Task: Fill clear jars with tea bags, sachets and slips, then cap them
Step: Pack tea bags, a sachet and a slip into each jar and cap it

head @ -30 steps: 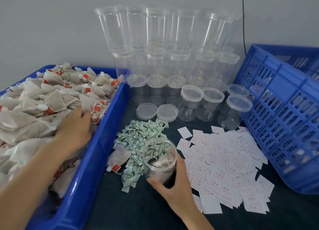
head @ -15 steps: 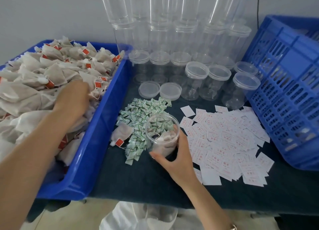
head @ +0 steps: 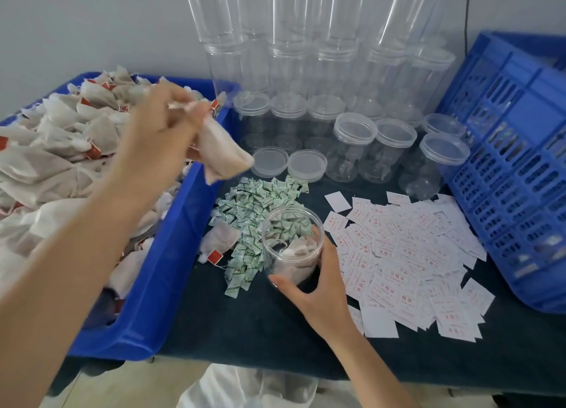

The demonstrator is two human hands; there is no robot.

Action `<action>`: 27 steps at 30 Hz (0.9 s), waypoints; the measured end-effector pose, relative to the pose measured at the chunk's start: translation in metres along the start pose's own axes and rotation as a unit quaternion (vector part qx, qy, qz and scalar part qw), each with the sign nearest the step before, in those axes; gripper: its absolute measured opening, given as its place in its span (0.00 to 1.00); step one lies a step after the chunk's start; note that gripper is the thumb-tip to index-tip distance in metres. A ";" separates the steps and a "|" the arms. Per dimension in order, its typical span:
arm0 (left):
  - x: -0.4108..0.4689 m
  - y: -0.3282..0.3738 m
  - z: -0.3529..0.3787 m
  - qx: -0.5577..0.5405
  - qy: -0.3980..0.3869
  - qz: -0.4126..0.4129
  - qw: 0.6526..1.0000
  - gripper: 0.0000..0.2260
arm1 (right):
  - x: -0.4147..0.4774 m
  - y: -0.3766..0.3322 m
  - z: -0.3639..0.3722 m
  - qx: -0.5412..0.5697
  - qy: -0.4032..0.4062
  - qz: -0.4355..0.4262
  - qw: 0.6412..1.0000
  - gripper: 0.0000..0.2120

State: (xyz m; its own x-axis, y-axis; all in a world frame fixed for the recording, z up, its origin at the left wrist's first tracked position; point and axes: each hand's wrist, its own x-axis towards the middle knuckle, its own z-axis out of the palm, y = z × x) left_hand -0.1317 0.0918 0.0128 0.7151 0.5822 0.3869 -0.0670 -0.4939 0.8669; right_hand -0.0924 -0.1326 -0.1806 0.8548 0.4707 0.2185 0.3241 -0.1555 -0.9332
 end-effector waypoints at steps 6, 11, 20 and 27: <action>-0.040 0.015 0.048 -0.038 -0.209 -0.020 0.977 0.04 | -0.001 0.000 -0.001 0.000 -0.004 0.005 1.000 0.43; -0.020 -0.011 0.030 0.045 -0.174 -0.021 0.984 0.04 | -0.001 0.000 0.000 -0.002 0.001 0.003 1.000 0.42; 0.016 -0.104 -0.031 0.551 -0.093 0.015 0.829 0.07 | -0.001 0.000 0.001 0.005 0.001 0.004 1.000 0.42; 0.022 -0.103 -0.025 0.572 -0.092 0.014 0.815 0.08 | -0.001 0.001 0.001 -0.003 0.001 0.008 1.000 0.43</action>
State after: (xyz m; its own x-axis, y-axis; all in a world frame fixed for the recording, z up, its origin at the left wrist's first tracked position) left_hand -0.1263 0.1716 -0.0602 0.8234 0.5064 0.2562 0.5328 -0.8452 -0.0420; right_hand -0.0932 -0.1328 -0.1820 0.8606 0.4662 0.2050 0.3133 -0.1673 -0.9348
